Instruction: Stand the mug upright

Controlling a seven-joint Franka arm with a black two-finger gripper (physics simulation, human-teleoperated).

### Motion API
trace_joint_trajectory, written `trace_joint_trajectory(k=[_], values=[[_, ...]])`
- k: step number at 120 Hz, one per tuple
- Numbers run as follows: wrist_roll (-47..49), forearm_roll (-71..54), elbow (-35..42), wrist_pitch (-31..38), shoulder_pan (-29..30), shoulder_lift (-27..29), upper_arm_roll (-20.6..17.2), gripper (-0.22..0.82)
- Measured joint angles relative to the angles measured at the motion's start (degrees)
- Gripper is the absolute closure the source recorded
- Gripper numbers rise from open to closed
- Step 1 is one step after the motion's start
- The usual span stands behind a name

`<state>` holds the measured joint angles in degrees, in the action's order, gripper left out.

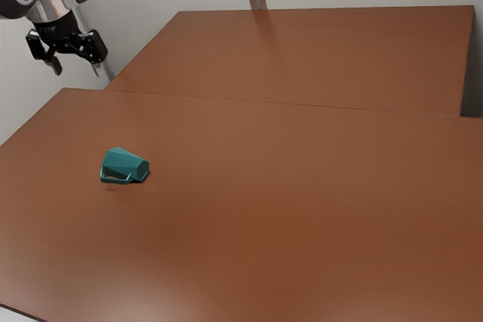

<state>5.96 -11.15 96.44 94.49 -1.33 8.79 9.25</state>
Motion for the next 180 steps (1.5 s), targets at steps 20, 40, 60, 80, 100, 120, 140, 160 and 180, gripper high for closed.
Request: trace_joint_trajectory(k=[20,40,60,80,100,120,140,160,180], values=[[-1.2,0.4,0.3,1.1,0.3,-0.7,0.0,0.00],[-2.2,2.3,0.2,2.8,4.1,-4.1,1.1,0.00],[-3.1,11.1,0.0,3.3,11.2,-9.6,3.3,0.00],[-5.0,21.3,-1.0,3.7,17.7,-18.4,5.3,0.00],[-8.4,30.0,-4.8,4.0,21.1,-27.5,5.4,0.00],[-12.0,38.1,-6.7,3.7,23.3,-33.9,5.4,0.00],[-15.4,44.5,-9.5,3.2,23.9,-39.1,5.3,0.00],[-17.9,49.0,-11.7,2.8,23.9,-42.0,5.2,0.00],[-19.8,52.9,-10.8,2.2,23.8,-42.7,5.0,0.00]])
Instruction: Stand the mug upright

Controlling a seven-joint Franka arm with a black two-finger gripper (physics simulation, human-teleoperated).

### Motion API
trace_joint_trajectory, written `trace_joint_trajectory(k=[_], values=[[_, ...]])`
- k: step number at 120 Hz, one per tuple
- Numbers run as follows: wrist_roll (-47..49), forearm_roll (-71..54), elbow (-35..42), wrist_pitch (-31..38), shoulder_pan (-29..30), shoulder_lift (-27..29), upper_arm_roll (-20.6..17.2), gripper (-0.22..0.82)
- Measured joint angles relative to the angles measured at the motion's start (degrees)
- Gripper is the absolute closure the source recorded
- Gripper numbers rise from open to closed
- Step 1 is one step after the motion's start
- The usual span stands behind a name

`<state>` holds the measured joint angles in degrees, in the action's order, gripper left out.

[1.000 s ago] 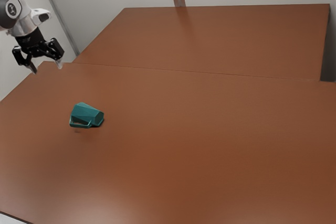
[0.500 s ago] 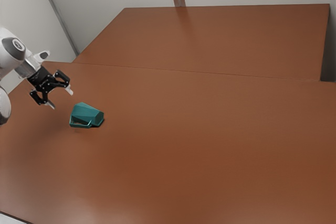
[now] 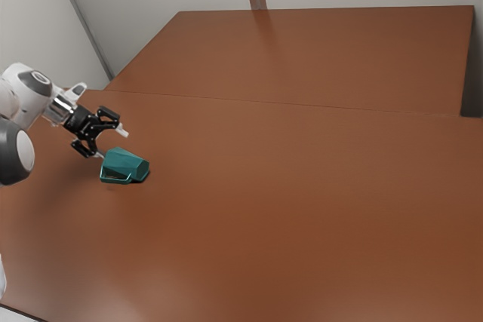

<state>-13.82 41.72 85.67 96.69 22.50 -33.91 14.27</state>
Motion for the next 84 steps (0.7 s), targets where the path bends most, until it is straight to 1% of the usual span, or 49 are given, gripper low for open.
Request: trace_joint_trajectory(k=[25,30,45,53,71,84], values=[[-1.7,2.6,2.3,-1.3,-0.1,-0.2,-0.4,0.01],[-2.0,2.7,2.4,-1.5,-0.1,-0.4,-0.5,0.08],[-2.8,2.8,2.1,-1.9,-0.1,-0.5,-0.5,0.41],[-3.1,2.7,1.9,-2.0,-0.1,-0.4,-0.7,0.53],[-3.6,2.4,1.1,-2.2,-0.2,0.0,-2.1,0.67],[-3.9,2.3,0.3,-2.3,-0.2,0.5,-3.2,0.73]])
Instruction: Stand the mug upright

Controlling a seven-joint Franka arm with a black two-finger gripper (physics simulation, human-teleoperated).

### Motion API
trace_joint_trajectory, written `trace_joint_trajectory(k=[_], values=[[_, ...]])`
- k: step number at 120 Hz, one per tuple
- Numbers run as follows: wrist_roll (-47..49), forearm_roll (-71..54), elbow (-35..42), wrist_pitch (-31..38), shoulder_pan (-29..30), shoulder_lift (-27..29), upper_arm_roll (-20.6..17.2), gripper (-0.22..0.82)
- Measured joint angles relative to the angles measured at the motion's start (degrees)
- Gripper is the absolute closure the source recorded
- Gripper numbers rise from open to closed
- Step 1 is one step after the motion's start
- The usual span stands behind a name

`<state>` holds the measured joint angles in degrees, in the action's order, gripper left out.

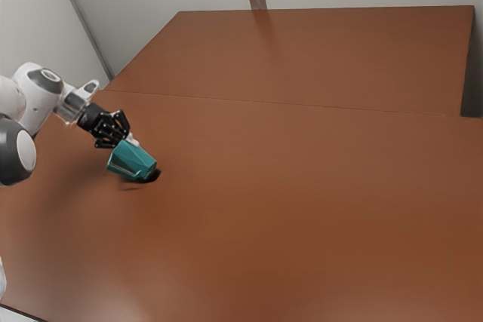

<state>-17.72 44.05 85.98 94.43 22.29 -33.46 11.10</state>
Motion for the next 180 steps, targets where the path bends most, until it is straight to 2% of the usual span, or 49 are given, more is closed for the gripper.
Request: trace_joint_trajectory(k=[20,44,55,74,83,100,117,148,180], values=[[-0.3,-1.7,-0.2,0.0,-0.4,1.1,-0.9,0.76],[-0.3,-15.9,2.4,3.7,-2.0,8.5,-8.0,0.77],[0.0,-25.0,8.0,8.5,-3.8,13.6,-10.9,0.78],[2.3,-37.3,22.4,19.2,-7.0,24.1,-14.6,0.78],[4.2,-41.8,27.7,24.9,-7.6,27.1,-16.3,0.78],[7.8,-47.1,32.1,33.8,-7.4,28.4,-17.4,0.78],[12.2,-48.9,34.8,38.6,-6.9,29.2,-19.8,0.78],[21.0,-49.0,39.7,41.5,-7.4,31.6,-23.5,0.78],[30.0,-49.0,42.8,41.4,-6.6,33.6,-27.8,0.78]])
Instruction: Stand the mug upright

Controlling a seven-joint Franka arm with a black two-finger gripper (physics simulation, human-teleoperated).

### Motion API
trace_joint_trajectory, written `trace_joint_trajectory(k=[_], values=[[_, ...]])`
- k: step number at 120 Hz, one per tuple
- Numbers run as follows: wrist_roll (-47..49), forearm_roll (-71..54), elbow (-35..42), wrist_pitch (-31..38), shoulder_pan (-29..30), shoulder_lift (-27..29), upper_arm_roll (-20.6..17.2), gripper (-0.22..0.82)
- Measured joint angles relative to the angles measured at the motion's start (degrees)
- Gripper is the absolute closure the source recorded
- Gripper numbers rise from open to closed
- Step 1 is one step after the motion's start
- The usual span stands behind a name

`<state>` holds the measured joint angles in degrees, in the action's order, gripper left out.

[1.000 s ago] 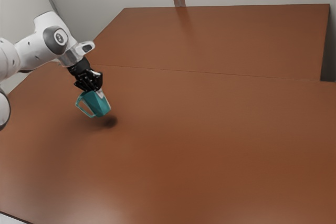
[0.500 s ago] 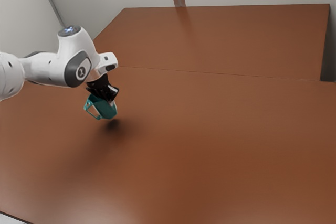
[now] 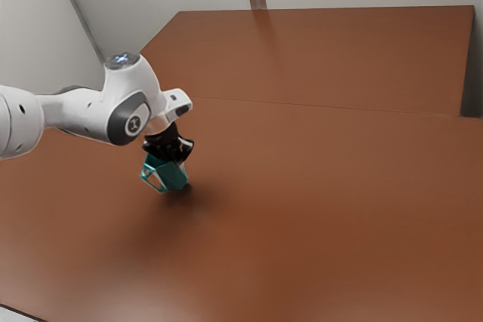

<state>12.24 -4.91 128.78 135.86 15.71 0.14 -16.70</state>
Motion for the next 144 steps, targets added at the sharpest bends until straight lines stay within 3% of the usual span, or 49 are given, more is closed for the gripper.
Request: trace_joint_trajectory(k=[32,52,74,89,118,144], values=[[7.2,0.0,0.6,0.3,-2.8,-2.7,-0.6,0.78],[10.5,-0.2,0.5,0.7,-1.0,-5.0,-0.6,0.79],[12.5,-0.4,-0.2,-0.6,-0.8,-2.3,-1.8,0.39],[13.6,-0.5,-0.3,-2.1,-1.6,0.1,-1.8,0.21],[14.8,-0.2,-3.2,-5.1,-1.8,4.0,-1.9,0.07],[12.3,-0.5,-17.9,-16.3,-1.4,4.0,-1.9,0.02]])
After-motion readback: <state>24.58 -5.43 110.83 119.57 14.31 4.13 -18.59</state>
